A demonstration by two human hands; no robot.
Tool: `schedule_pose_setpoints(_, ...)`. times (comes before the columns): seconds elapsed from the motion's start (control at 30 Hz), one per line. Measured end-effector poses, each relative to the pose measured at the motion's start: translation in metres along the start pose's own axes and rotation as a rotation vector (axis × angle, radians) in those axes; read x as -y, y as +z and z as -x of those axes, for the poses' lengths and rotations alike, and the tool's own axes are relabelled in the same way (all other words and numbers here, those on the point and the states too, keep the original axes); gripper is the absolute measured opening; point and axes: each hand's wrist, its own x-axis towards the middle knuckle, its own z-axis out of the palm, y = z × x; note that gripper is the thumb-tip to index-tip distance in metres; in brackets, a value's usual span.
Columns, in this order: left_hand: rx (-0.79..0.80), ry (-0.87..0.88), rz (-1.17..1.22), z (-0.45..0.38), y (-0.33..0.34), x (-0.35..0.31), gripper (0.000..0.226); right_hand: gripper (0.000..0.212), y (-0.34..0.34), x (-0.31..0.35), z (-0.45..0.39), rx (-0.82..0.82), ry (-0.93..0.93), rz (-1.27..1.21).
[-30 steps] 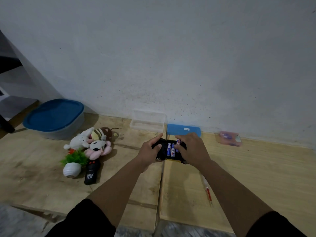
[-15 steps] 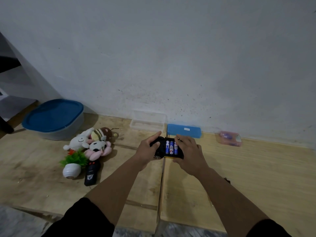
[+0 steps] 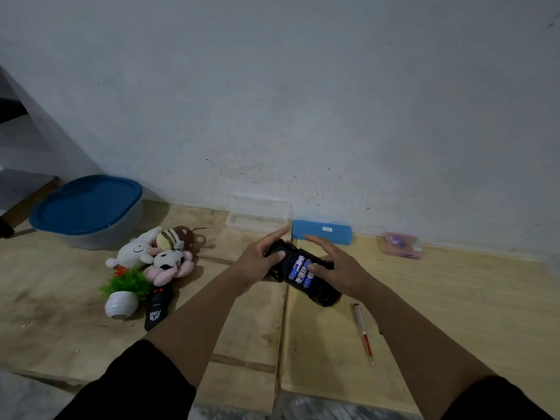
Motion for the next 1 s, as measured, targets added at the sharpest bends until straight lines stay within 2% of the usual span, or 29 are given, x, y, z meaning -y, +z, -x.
schedule_pose_setpoints(0.1, -0.094, 0.045, 0.008, -0.006, 0.007, -0.004, 0.044, 0.067, -0.002, 0.004, 0.004, 0.155, 0.085, -0.22)
schedule_pose_setpoints(0.2, -0.178, 0.046, 0.024, -0.011, 0.019, 0.0, 0.05, 0.075, 0.001, 0.0, 0.008, 0.135, 0.18, -0.295)
schedule_pose_setpoints(0.3, -0.084, -0.066, 0.033, -0.01, 0.031, 0.006, 0.06, 0.076, 0.005, -0.012, 0.015, 0.053, 0.222, -0.335)
schedule_pose_setpoints(0.43, 0.08, -0.173, -0.04, -0.007, 0.047, 0.019, 0.075, 0.068, 0.008, -0.026, 0.022, -0.032, 0.182, -0.365)
schedule_pose_setpoints(0.53, 0.077, -0.148, -0.074, -0.008, 0.058, 0.025, 0.075, 0.056, 0.008, -0.036, 0.024, -0.08, 0.178, -0.363)
schedule_pose_setpoints(0.7, 0.062, -0.072, -0.137, -0.015, 0.07, 0.029, 0.073, 0.051, 0.008, -0.054, 0.027, -0.198, 0.132, -0.328)
schedule_pose_setpoints(0.83, 0.129, -0.063, -0.193, -0.021, 0.082, 0.032, 0.071, 0.042, 0.005, -0.071, 0.027, -0.246, 0.104, -0.259)
schedule_pose_setpoints(1.0, 0.27, -0.135, -0.193, -0.029, 0.104, 0.046, 0.099, 0.043, -0.012, -0.101, 0.035, -0.195, 0.133, -0.303)
